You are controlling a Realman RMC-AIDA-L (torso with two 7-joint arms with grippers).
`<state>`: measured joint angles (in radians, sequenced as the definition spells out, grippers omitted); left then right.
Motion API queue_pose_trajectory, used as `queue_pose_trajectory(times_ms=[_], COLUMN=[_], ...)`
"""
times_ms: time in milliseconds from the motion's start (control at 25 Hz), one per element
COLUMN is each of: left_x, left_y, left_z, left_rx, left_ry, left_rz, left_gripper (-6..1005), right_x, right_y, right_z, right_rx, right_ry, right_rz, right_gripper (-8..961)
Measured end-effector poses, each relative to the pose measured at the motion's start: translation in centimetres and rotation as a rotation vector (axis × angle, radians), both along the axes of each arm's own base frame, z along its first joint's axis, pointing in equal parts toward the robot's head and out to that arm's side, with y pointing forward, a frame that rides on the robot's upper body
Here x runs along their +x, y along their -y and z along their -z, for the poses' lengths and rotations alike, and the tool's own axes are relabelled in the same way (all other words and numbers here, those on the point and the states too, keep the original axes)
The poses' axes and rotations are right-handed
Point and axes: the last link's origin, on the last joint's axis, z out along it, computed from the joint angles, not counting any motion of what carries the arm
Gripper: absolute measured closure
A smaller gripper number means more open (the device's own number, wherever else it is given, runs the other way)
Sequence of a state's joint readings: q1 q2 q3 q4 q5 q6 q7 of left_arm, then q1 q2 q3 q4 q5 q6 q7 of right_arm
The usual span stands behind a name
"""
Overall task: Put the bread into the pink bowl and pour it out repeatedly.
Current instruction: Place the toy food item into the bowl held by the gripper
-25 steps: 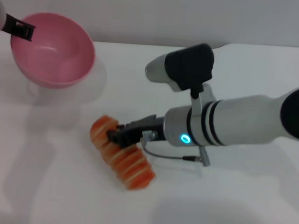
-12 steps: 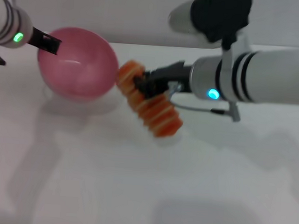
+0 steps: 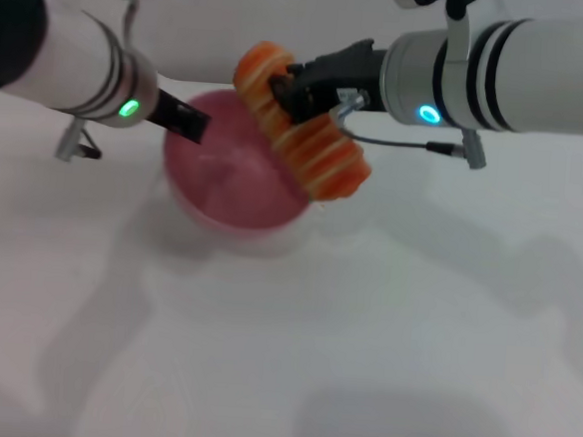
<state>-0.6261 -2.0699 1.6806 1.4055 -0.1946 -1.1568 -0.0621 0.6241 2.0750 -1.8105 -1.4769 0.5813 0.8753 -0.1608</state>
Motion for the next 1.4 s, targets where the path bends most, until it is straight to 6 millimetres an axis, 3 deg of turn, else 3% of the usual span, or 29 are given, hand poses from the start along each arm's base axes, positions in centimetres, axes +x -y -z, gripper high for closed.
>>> queue_pose_trajectory(times_ms=[360, 560, 760, 1000, 1120, 1320, 1400], left_x=[1.1, 1.6, 2.2, 2.4, 2.4, 2.4, 2.4], left_y=[0.5, 0.6, 0.8, 0.9, 1.1, 1.2, 1.2], left_z=[1.2, 1.4, 1.5, 1.6, 1.6, 1.7, 1.8], left_rx=[-0.041, -0.050, -0.059, -0.063, -0.066, -0.070, -0.069], left_ry=[0.048, 0.064, 0.082, 0.082, 0.081, 0.079, 0.080], left_rz=[0.018, 0.029, 0.048, 0.057, 0.060, 0.063, 0.065], left_gripper=[944, 944, 944, 944, 944, 944, 944], right_x=[-0.1, 1.0, 1.7, 1.6, 1.7, 3.4, 3.8], right_y=[-0.5, -1.0, -1.1, -0.5, 0.0, -0.6, -0.6], right_z=[-0.1, 0.3, 0.5, 0.4, -0.6, -4.6, -5.6], right_rx=[0.027, 0.032, 0.044, 0.031, 0.061, 0.192, 0.238], right_ry=[0.022, 0.014, -0.008, -0.028, -0.043, -0.064, -0.054], right_rz=[-0.017, 0.015, 0.030, 0.024, 0.016, 0.043, 0.023], right_gripper=[811, 818, 741, 568, 485, 356, 358])
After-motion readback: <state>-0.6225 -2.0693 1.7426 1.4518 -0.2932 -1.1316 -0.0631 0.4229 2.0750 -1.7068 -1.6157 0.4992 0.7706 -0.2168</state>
